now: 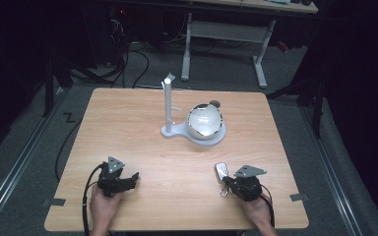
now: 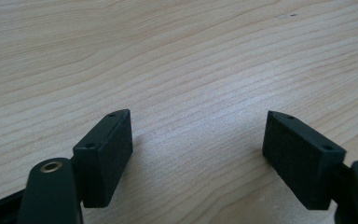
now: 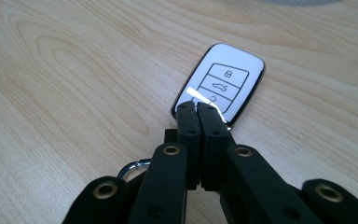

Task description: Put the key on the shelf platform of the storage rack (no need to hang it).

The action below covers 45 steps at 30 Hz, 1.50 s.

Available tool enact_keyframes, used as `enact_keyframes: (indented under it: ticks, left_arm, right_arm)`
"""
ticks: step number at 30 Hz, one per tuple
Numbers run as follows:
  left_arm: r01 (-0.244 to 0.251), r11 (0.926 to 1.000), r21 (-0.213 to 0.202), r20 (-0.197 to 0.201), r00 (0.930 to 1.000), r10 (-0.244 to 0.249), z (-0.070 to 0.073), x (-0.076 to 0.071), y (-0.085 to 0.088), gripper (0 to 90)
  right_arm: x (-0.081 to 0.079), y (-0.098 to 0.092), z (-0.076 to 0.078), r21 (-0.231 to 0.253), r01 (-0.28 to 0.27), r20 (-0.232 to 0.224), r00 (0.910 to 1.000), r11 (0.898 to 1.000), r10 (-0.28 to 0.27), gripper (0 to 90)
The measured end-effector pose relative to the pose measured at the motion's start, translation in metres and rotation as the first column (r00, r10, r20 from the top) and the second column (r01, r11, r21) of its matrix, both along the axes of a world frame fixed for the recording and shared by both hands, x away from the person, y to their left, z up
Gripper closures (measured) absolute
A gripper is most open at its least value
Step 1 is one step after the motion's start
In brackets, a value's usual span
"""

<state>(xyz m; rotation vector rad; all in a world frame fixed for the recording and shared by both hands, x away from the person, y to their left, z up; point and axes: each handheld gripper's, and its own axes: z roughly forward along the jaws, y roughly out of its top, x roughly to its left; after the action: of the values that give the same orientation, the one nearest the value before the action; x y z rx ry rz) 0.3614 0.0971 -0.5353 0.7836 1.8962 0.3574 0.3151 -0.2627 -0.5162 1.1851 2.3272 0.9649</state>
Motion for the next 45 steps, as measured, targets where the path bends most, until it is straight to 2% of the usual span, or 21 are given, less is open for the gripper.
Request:
enact_keyframes:
  ticks: [4, 12, 16, 22, 28, 37, 45]
  left_arm:
    - [0.0, 1.0, 0.0, 0.0, 1.0, 0.0, 0.0, 0.0, 0.0, 24.5]
    - [-0.001, 1.0, -0.005, -0.002, 1.0, 0.001, 0.0, 0.0, 0.0, 24.6]
    - [-0.001, 1.0, -0.006, -0.002, 1.0, 0.001, 0.0, 0.0, 0.0, 24.6]
    - [-0.001, 1.0, -0.006, -0.002, 1.0, 0.001, 0.0, 0.0, 0.0, 24.5]
    - [-0.001, 1.0, -0.006, -0.002, 1.0, 0.001, 0.0, 0.0, 0.0, 24.5]
    - [0.0, 1.0, -0.005, -0.001, 1.0, 0.0, 0.0, 0.0, 0.0, 24.4]
    - [0.001, 1.0, -0.004, -0.002, 1.0, -0.001, 0.0, 0.0, 0.0, 24.2]
  right_arm:
    - [-0.001, -0.003, 0.006, 0.028, 0.004, 0.018, 0.9998, 1.0, -0.004, 89.5]
    - [0.003, -0.004, 0.019, 0.038, -0.01, 0.047, 0.9989, 0.999, 0.008, 89.6]
    - [0.006, -0.007, 0.026, 0.061, -0.01, 0.056, 0.9984, 0.998, 0.006, 89.6]
    - [0.009, -0.012, 0.045, 0.091, -0.011, 0.091, 0.9959, 0.996, 0.003, 89.6]
    - [0.012, -0.015, 0.058, 0.092, -0.014, 0.102, 0.9948, 0.996, 0.005, 89.6]
    - [0.017, -0.018, 0.087, 0.121, -0.029, 0.14, 0.99, 0.992, 0.012, 89.6]
    - [0.023, -0.012, 0.1, 0.116, -0.054, 0.157, 0.987, 0.992, 0.035, 89.6]
